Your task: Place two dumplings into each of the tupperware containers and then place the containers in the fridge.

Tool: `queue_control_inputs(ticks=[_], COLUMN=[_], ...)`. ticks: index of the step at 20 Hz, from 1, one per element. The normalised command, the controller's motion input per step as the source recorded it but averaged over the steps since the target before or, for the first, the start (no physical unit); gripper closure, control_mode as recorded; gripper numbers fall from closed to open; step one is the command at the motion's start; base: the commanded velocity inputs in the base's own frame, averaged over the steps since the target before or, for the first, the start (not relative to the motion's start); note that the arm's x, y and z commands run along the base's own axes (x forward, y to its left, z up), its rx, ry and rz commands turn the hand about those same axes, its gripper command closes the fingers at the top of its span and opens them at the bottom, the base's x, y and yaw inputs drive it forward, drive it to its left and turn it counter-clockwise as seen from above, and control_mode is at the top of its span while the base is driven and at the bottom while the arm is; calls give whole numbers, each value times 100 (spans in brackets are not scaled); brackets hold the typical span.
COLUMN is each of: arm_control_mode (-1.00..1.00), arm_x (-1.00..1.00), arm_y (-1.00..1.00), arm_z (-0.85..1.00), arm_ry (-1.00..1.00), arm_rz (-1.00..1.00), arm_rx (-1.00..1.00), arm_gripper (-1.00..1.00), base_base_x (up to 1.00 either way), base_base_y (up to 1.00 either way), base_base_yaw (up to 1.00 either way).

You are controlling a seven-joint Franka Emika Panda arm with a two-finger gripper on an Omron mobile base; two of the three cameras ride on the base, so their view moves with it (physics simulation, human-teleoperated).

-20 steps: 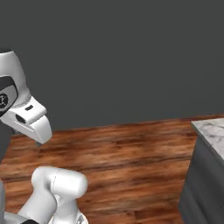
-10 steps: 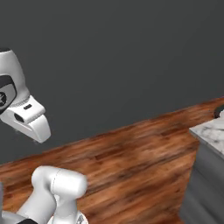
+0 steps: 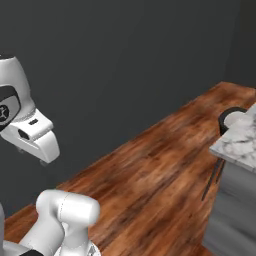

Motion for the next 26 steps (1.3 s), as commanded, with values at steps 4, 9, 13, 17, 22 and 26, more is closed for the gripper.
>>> queue_control_inputs(ticks=[4, 9, 13, 17, 22, 26], arm_control_mode=[100, 100, 100, 100, 100, 100], arm_x=[0, 0, 0, 0, 0, 0], arm_y=[0, 0, 0, 0, 0, 0], arm_z=[0, 0, 0, 0, 0, 0], arm_ry=[0, 0, 0, 0, 0, 0], arm_rz=[0, 0, 0, 0, 0, 0], arm_rx=[0, 0, 0, 0, 0, 0], arm_gripper=[-100, -100, -100, -100, -100, -100], base_base_x=[76, 80, 99, 100, 99, 95], base_base_y=[81, 83, 95, 96, 94, 93], base_base_yaw=[-69, -67, -57, -57, -58, -59])
